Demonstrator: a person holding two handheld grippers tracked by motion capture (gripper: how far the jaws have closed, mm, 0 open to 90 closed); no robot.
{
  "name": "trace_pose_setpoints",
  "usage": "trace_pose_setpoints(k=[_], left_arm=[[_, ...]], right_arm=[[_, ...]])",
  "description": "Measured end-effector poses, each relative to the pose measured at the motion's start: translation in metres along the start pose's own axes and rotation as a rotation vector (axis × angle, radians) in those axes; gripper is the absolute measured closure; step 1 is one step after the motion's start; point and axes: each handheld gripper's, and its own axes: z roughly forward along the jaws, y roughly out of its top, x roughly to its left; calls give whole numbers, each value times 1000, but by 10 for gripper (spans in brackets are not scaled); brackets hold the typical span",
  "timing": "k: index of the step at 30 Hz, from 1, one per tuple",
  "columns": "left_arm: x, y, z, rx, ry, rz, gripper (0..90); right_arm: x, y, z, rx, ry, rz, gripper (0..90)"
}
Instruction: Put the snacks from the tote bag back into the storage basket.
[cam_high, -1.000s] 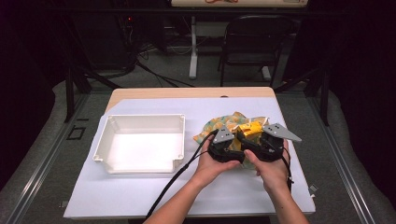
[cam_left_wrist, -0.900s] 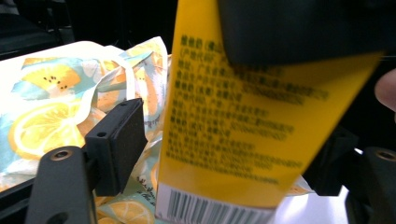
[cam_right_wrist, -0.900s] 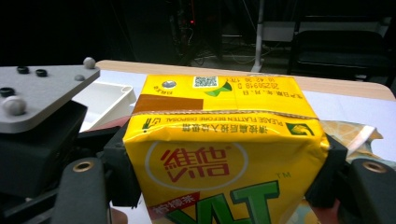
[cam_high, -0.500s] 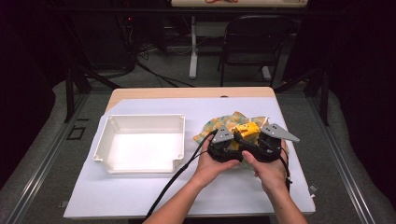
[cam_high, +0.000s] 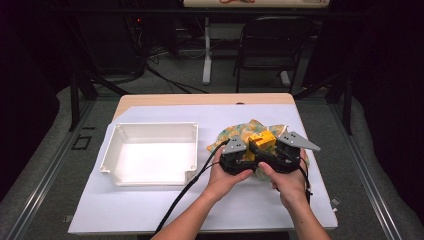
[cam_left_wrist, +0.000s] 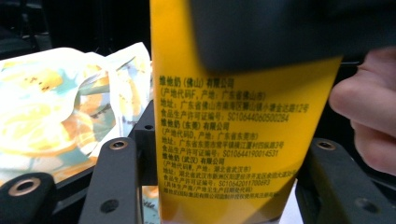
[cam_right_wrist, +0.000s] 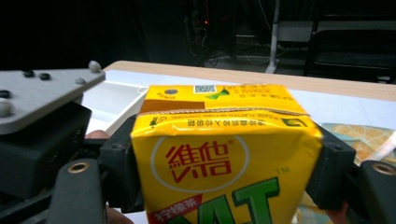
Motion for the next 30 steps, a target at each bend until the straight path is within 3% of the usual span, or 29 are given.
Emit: trace_pose_setpoints(k=[4,10,15,24,30], left_arm=[[4,1,-2,12,42,-10,512],[11,4,-11,3,59,-34,515],[11,5,-20,1,69,-29,515],[18,8,-40,-3,111,-44,517],[23,8,-53,-13,134,-50,517]], right_arm=[[1,3,-3,-34,21,10,206],[4,8,-10,-65,35,7,192],[2,10,-13,-77,26,21,173],[1,7,-17,-63,11,14,144],[-8,-2,-17,-43,-8,21,144]])
